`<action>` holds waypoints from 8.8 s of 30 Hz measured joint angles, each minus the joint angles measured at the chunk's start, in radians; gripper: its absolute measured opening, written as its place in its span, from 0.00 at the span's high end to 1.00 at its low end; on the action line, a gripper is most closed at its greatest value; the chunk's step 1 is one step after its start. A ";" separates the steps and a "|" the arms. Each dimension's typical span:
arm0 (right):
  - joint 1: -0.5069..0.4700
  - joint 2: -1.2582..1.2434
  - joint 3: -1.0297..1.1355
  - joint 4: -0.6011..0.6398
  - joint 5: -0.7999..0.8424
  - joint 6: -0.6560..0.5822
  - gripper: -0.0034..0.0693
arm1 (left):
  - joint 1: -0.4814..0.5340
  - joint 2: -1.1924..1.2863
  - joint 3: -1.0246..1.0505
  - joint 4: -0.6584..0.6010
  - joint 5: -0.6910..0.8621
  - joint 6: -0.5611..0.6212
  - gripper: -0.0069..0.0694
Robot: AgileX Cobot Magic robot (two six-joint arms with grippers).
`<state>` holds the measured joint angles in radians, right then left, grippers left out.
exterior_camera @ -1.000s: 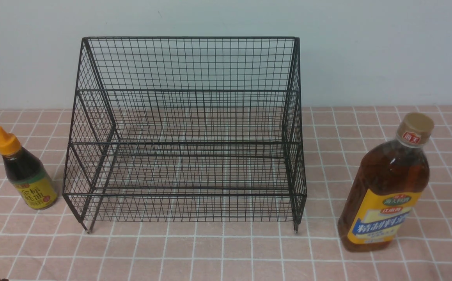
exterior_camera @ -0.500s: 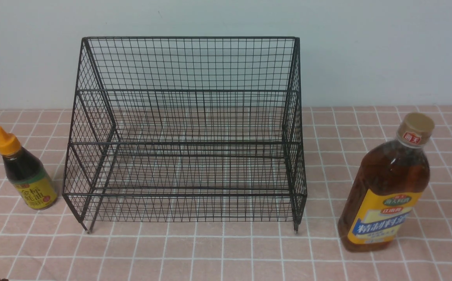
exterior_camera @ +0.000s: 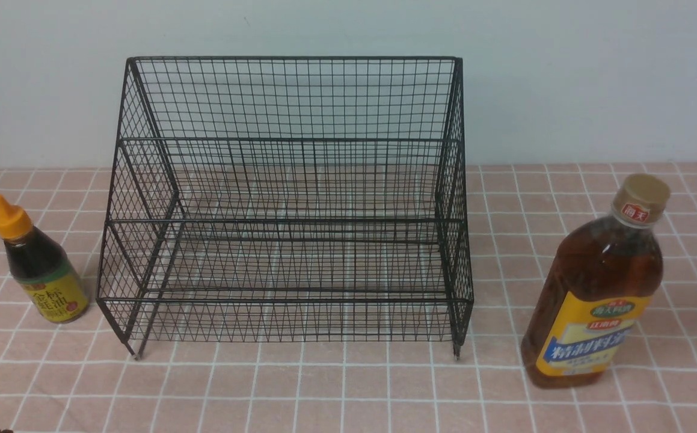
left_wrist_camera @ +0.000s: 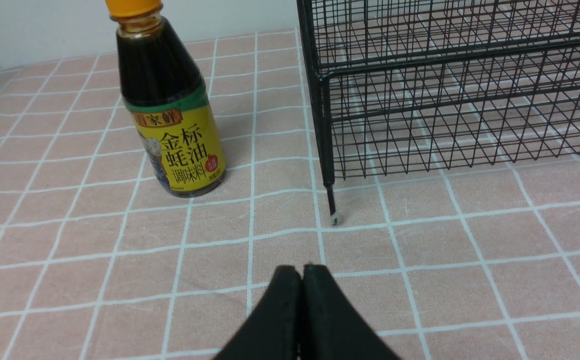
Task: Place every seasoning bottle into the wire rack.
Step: Use the right arm to grab the condiment bottle closest to it, then use the right arm to put the condiment bottle back on the shelf, then use the left arm to grab the condiment bottle closest to it
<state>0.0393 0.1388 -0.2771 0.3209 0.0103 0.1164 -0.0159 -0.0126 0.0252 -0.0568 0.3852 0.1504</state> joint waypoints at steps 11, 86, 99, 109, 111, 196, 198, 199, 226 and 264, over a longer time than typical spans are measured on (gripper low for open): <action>0.028 0.565 -0.423 -0.104 0.483 -0.165 0.78 | 0.000 0.000 0.000 0.000 0.000 0.000 0.93; 0.379 1.369 -1.387 0.302 0.597 -0.605 0.53 | 0.000 0.000 0.000 0.000 0.000 0.000 0.93; 0.402 1.473 -1.442 0.313 0.445 -0.609 0.53 | -0.001 0.000 0.000 0.000 0.000 0.000 0.93; 0.402 1.516 -1.444 0.287 0.451 -0.584 0.53 | -0.002 0.000 0.000 0.000 0.000 0.000 0.93; 0.402 1.516 -1.445 0.281 0.460 -0.579 0.53 | -0.002 0.000 0.000 0.000 0.000 0.000 0.93; 0.540 0.185 -0.838 -0.541 0.933 0.267 0.97 | -0.003 0.000 0.000 0.000 0.000 0.000 0.93; 0.540 0.062 -0.668 -0.535 0.773 0.285 0.97 | -0.003 0.000 0.000 0.000 0.000 0.000 0.93; 0.540 0.014 -0.587 -0.531 0.694 0.295 0.97 | -0.003 0.000 0.000 0.000 0.000 0.000 0.93; 0.540 -0.077 0.091 -0.164 -0.084 -0.145 0.97 | -0.003 0.000 0.000 0.000 0.000 0.000 0.93; -0.080 -0.150 0.298 -0.139 0.371 -0.355 0.97 | -0.004 0.000 0.000 0.000 0.000 0.000 0.93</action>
<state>-0.0404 -0.0117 0.0210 0.1820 0.3808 -0.2381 -0.0197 -0.0126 0.0252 -0.0568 0.3852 0.1504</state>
